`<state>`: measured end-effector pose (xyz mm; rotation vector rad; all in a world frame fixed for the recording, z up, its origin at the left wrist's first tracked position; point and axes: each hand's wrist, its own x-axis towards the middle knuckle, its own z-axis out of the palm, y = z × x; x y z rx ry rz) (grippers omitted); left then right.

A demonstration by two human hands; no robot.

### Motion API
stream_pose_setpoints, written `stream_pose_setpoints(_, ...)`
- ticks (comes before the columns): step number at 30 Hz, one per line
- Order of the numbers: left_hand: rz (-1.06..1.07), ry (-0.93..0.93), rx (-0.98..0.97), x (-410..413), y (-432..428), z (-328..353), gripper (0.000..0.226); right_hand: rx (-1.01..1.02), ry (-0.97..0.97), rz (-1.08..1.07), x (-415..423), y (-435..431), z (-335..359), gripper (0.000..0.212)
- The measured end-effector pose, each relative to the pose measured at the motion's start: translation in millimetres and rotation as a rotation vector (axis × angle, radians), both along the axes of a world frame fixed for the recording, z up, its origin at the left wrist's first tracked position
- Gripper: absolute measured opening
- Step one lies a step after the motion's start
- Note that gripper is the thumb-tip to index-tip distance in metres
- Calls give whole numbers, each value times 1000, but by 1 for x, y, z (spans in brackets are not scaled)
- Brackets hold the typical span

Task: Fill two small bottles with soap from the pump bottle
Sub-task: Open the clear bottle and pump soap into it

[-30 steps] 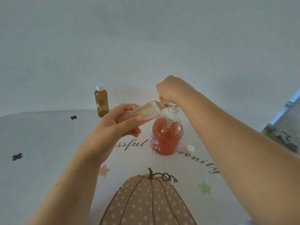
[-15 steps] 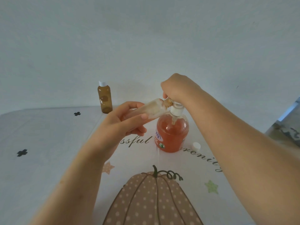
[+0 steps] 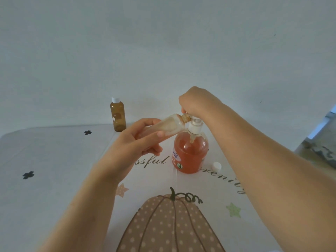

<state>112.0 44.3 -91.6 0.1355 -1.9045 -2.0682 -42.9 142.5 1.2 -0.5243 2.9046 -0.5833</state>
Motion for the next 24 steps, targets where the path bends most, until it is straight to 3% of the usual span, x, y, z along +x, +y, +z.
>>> stream_pose_setpoints(5,10,9,22,1,1,1,33,12,72,24,3,0,5,27)
stream_pose_setpoints(24,-4,-25,29,-2,-3,-5,31,-58,-29,26,-5,-1,-14,34)
